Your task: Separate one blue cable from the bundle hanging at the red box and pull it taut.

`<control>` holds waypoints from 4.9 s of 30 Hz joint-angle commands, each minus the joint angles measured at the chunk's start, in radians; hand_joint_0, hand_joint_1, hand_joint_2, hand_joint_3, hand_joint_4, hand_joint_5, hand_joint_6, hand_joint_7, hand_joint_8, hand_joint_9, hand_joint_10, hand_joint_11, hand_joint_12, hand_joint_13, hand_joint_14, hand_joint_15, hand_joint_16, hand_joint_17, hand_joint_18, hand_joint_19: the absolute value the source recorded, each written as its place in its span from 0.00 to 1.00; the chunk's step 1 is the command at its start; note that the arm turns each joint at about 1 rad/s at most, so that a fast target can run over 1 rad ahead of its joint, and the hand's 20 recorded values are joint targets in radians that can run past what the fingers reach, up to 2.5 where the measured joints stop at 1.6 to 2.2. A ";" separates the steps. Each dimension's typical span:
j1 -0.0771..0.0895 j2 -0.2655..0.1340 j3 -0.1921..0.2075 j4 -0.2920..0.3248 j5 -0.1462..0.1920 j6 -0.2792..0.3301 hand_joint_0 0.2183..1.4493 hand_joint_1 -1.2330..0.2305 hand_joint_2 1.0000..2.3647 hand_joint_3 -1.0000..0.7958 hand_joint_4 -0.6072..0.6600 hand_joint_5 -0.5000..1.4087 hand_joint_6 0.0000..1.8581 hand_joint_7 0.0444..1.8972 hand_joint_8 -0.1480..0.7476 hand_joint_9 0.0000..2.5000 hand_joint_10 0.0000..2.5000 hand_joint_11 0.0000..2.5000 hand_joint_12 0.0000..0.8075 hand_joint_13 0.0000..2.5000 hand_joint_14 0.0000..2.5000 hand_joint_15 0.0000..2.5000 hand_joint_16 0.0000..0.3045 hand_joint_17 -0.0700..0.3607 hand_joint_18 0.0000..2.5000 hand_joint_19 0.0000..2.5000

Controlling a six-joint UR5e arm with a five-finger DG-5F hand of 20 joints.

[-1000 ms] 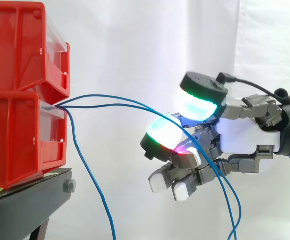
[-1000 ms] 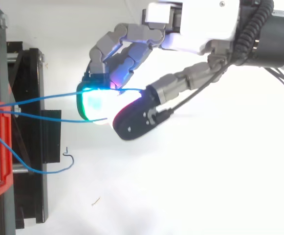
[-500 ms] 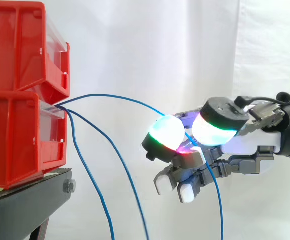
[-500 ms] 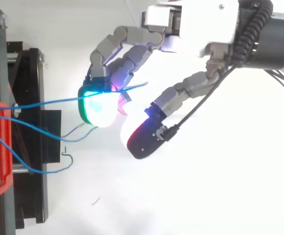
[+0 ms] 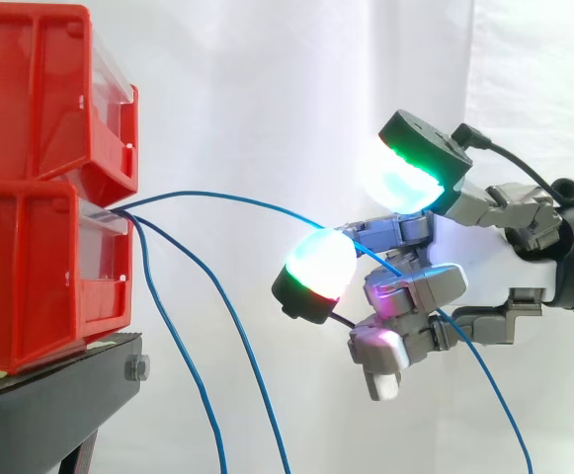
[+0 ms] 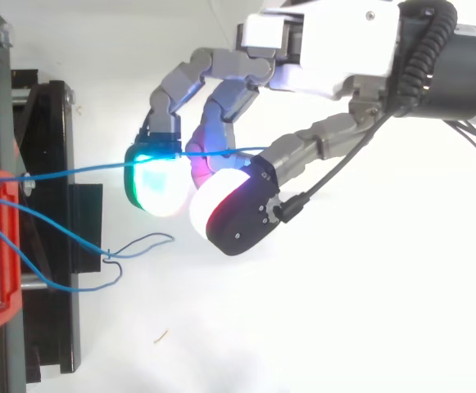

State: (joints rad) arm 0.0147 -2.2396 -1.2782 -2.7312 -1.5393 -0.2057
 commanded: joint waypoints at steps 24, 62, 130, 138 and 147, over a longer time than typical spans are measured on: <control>0.007 0.000 -0.043 0.033 0.028 0.000 0.22 0.37 0.00 0.28 0.64 0.15 0.45 0.38 0.57 0.13 1.00 0.50 0.46 0.26 1.00 0.45 0.16 0.42 0.41 0.60; 0.001 0.000 -0.093 0.074 0.134 0.097 0.22 0.46 0.00 0.28 0.67 0.16 0.41 0.42 0.69 0.39 1.00 1.00 0.74 0.75 1.00 0.62 0.78 0.57 0.92 0.40; 0.016 0.041 0.000 -0.216 0.079 0.186 0.33 0.31 0.01 0.43 0.57 0.15 0.48 0.41 0.61 0.40 1.00 1.00 0.61 0.65 1.00 0.61 0.61 0.49 0.81 0.49; 0.027 0.040 0.000 -0.216 0.087 0.187 0.31 0.37 0.01 0.34 0.57 0.15 0.48 0.43 0.62 0.39 1.00 1.00 0.61 0.64 1.00 0.59 0.58 0.47 0.80 0.49; 0.031 0.040 0.000 -0.216 0.087 0.189 0.31 0.38 0.01 0.39 0.56 0.16 0.48 0.44 0.61 0.40 1.00 1.00 0.60 0.64 1.00 0.60 0.58 0.47 0.80 0.48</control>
State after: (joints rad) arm 0.0450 -2.1995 -1.2781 -2.9468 -1.4528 -0.0170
